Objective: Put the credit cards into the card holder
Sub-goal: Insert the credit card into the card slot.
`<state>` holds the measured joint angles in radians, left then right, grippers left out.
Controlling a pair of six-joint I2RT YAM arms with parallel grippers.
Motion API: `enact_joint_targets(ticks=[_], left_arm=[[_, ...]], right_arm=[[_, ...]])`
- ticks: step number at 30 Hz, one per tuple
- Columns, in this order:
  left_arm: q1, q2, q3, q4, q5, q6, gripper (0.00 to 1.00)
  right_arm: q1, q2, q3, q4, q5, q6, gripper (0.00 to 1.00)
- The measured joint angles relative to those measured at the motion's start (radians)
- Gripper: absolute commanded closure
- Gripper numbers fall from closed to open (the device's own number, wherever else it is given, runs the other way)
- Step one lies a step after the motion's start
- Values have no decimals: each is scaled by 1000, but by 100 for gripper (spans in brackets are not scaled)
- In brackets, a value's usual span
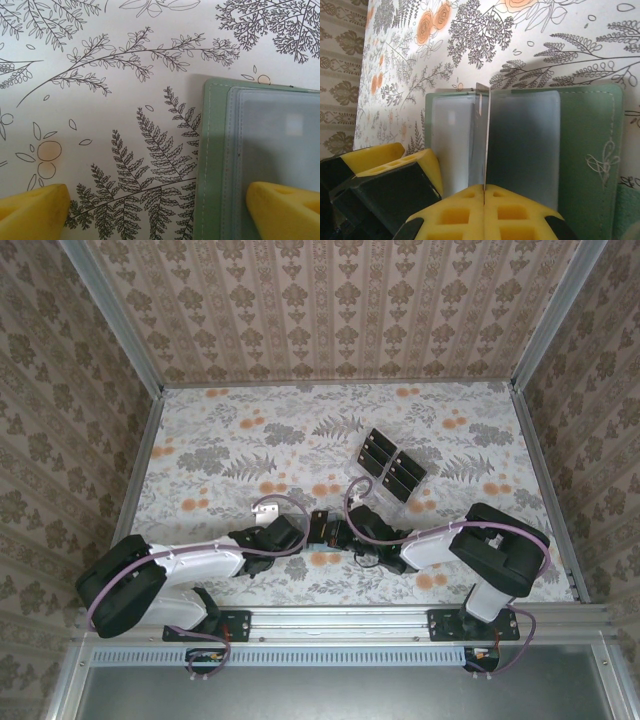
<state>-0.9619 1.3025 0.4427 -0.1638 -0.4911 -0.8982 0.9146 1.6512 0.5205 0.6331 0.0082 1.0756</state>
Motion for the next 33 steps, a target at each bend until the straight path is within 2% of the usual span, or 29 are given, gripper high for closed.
enact_joint_targets(ticks=[25,33], left_arm=[[-2,0,-4,5,-3,0,0],[-6,0,-5,5,-5,0,0]], right_arm=[[0,-18,-10,-34,18,-6,100],[-3,-110,-10,-74,22,-29,100]])
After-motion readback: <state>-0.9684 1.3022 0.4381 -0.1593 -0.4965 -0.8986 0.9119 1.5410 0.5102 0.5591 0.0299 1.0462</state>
